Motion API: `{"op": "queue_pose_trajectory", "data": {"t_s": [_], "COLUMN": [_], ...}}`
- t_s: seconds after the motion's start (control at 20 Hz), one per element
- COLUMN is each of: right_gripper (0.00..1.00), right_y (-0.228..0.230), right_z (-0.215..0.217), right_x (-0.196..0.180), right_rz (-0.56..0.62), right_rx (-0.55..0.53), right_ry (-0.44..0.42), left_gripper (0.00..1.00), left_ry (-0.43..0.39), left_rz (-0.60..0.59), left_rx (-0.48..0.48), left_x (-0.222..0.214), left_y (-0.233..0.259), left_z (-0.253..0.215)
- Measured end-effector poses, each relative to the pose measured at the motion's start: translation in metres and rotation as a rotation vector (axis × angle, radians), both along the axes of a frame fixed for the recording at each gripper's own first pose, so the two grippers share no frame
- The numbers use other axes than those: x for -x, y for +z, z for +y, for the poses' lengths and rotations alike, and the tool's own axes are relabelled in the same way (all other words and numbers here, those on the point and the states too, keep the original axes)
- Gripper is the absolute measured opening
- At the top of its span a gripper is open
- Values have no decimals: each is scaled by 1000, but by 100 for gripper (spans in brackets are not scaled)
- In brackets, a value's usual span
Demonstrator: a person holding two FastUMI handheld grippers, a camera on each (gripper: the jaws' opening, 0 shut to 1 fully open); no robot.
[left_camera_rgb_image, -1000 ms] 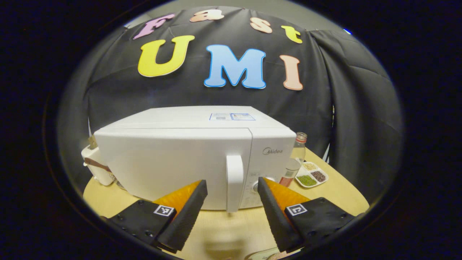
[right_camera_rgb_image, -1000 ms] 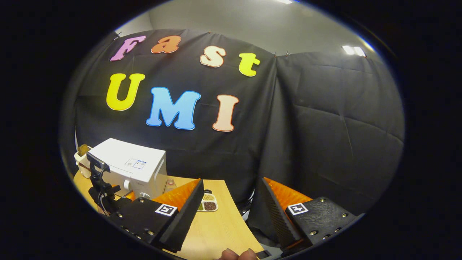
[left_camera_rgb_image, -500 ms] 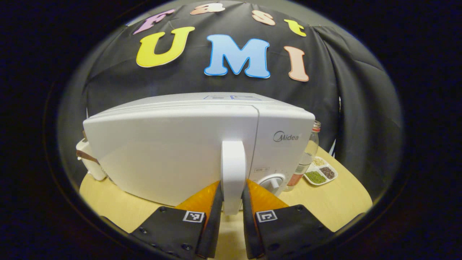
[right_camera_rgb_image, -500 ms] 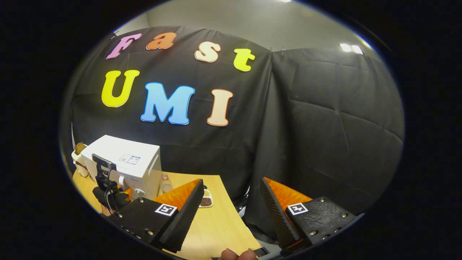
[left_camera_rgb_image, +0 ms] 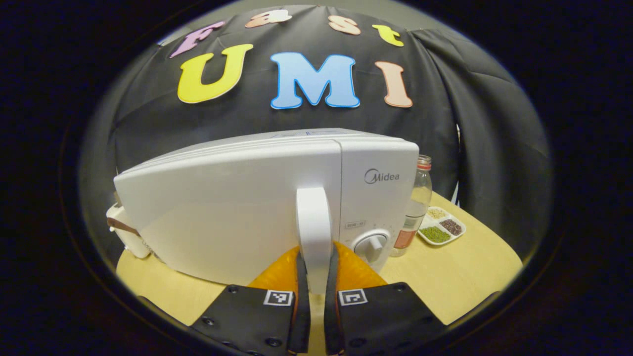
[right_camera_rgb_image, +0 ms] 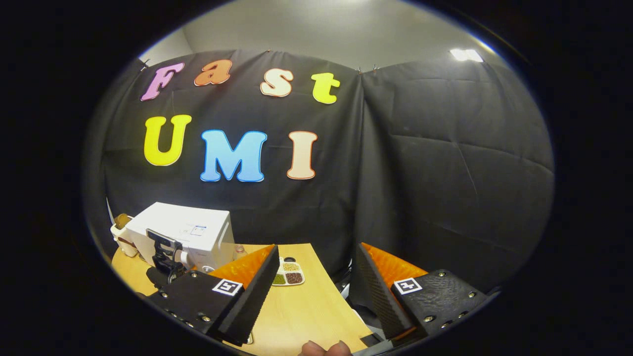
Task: Open the microwave oven with the left hand, put the food in, and close the microwave oven.
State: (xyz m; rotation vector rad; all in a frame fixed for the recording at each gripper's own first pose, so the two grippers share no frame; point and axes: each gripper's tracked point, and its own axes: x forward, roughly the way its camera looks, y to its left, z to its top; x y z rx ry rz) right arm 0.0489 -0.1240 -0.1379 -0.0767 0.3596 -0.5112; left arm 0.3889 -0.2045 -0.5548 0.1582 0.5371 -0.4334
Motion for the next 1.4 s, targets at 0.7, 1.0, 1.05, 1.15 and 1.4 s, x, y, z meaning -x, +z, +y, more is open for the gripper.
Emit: {"op": "queue_pose_trajectory", "data": {"t_s": [0.7, 1.0, 1.05, 1.15, 1.4], "right_gripper": [96, 96, 96, 95, 96], "right_y": [-1, -6, -7, -12, -41], "right_z": [1, -5, -7, -12, -4], "right_x": [49, 74, 77, 82, 92], "right_rz": [-28, -46, -47, -35, -18], "right_rx": [-52, -91, -92, -110, -207], "right_ry": [15, 22, 37, 62, 143], "left_gripper": [19, 20, 19, 18, 27], "left_ry": [-54, -17, -8, 24, 72], "left_rz": [55, 47, 44, 68, 82], "left_rx": [-34, -47, -52, -44, -146], "left_x": [3, 50, 64, 93, 156], "left_y": [1, 10, 13, 18, 32], "left_z": [0, 28, 40, 64, 142]}}
